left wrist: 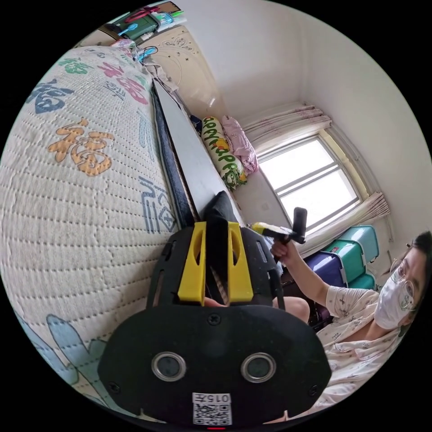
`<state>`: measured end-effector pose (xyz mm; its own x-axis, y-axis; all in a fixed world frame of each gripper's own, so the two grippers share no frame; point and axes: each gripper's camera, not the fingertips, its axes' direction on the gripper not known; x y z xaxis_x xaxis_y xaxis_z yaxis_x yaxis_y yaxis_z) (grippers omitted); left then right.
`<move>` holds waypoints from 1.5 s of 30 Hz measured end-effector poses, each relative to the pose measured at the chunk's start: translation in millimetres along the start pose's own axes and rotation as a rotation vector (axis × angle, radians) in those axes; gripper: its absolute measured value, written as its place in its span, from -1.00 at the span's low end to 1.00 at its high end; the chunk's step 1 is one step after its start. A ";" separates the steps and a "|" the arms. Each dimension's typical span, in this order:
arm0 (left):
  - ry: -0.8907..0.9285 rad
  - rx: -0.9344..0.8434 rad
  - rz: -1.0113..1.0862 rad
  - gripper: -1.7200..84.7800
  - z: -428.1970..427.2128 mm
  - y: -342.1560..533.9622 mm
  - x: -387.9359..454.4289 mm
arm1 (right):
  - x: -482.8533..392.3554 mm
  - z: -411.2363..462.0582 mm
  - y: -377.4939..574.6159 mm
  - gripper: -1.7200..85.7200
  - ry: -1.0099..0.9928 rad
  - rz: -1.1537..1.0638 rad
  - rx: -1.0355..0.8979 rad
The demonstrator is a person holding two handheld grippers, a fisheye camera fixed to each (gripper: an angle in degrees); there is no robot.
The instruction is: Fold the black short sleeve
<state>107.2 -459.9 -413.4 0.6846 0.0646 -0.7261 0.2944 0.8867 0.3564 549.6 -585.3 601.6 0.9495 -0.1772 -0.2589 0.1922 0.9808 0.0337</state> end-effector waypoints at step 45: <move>0.102 0.029 0.816 -0.92 302.3 417.7 761.3 | -151.4 -300.1 764.0 -0.95 0.158 -0.055 0.684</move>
<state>952.9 -178.7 -639.6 0.6270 0.7266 -0.2812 -0.2521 0.5307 0.8092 478.3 215.3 376.8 0.8966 -0.1601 -0.4129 0.4008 0.6901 0.6026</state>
